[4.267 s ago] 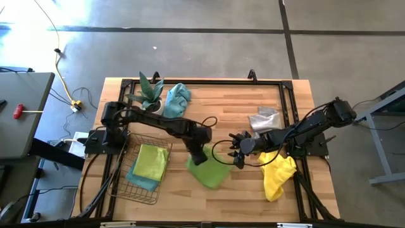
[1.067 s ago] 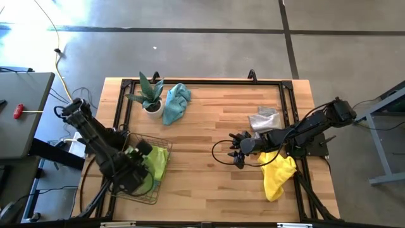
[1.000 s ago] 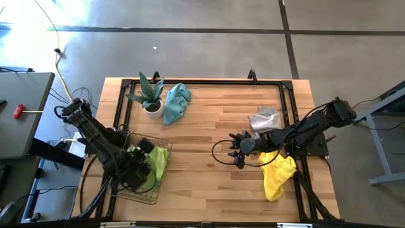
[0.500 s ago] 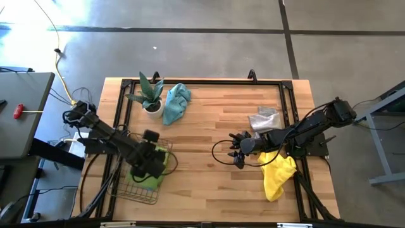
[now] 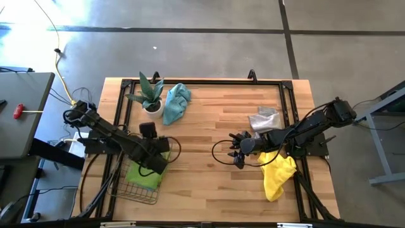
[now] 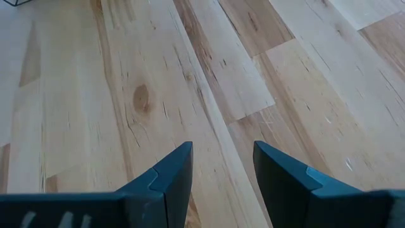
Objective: Fold microfiber towels
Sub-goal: Fold the blue microfiber towel
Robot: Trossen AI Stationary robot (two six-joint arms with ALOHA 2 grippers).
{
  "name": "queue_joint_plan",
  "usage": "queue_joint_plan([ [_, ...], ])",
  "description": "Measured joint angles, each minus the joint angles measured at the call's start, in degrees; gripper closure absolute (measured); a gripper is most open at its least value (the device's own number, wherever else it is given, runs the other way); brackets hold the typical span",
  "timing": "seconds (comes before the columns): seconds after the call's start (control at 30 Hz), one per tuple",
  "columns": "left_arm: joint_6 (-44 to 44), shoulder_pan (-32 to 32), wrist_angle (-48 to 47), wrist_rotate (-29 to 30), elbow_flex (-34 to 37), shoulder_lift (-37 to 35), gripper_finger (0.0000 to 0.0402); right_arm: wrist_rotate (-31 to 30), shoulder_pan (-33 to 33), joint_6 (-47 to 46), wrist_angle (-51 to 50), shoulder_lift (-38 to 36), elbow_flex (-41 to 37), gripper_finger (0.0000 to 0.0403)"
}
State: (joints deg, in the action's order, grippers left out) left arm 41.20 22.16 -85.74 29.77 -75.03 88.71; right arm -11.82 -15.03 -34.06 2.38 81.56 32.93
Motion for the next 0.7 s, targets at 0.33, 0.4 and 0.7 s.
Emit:
queue_joint_plan([
  [0.33,3.7,-11.3,12.7,8.5,-4.5,0.0,0.0217,0.0,0.0,0.0,0.0,0.0,0.0,0.0245],
  [0.4,-0.4,-16.4,17.4,6.5,-4.2,0.5,0.0220,0.0,0.0,0.0,0.0,0.0,0.0,0.0245],
  [0.7,-11.4,-38.7,30.3,-5.8,-4.2,7.3,0.0225,0.0,0.0,0.0,-0.1,0.0,0.0,0.0245],
])
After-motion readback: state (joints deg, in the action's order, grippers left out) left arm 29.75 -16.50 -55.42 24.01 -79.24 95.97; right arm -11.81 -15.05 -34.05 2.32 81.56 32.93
